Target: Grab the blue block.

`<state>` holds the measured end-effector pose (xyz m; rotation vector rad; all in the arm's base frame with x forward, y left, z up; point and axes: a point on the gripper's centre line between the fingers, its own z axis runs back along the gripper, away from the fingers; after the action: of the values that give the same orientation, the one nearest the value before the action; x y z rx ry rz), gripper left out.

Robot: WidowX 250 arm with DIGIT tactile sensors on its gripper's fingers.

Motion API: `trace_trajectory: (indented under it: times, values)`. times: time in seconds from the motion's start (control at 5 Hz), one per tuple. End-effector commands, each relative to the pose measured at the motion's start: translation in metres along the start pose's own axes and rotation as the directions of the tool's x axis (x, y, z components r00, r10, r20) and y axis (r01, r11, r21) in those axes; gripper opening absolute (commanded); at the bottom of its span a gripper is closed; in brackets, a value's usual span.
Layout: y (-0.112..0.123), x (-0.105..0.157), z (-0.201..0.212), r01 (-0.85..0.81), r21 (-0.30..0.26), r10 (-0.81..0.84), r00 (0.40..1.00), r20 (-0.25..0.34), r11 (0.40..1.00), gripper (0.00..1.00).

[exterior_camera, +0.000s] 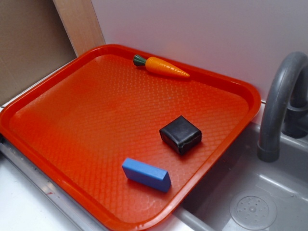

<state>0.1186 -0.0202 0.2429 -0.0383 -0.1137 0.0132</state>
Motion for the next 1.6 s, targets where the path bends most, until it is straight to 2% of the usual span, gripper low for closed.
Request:
trace_trajectory:
  times: [0.0,0.2,0.4,0.6,0.8,1.0,1.2,1.4]
  values:
    - [0.0,0.0,0.0,0.0,0.0,0.0,1.0,0.0,1.0,1.0]
    - [-0.039,0.003,-0.01,0.254,-0.12,-0.234,0.96,0.156,0.96,1.0]
    - [-0.061,0.002,-0.016,0.455,-0.129,-0.424,0.881,0.212,0.881,1.0]
    - [-0.109,0.012,-0.036,0.667,-0.09,-0.634,0.736,0.239,0.74,1.0]
    - [-0.159,0.01,-0.052,0.816,-0.087,-0.781,0.573,0.248,0.571,1.0]
    - [-0.201,0.004,-0.068,0.878,-0.114,-0.847,0.479,0.231,0.466,1.0]
    - [-0.225,-0.006,-0.088,0.898,-0.125,-0.878,0.439,0.192,0.422,1.0]
    - [-0.238,-0.011,-0.109,0.901,-0.117,-0.889,0.432,0.15,0.418,1.0]
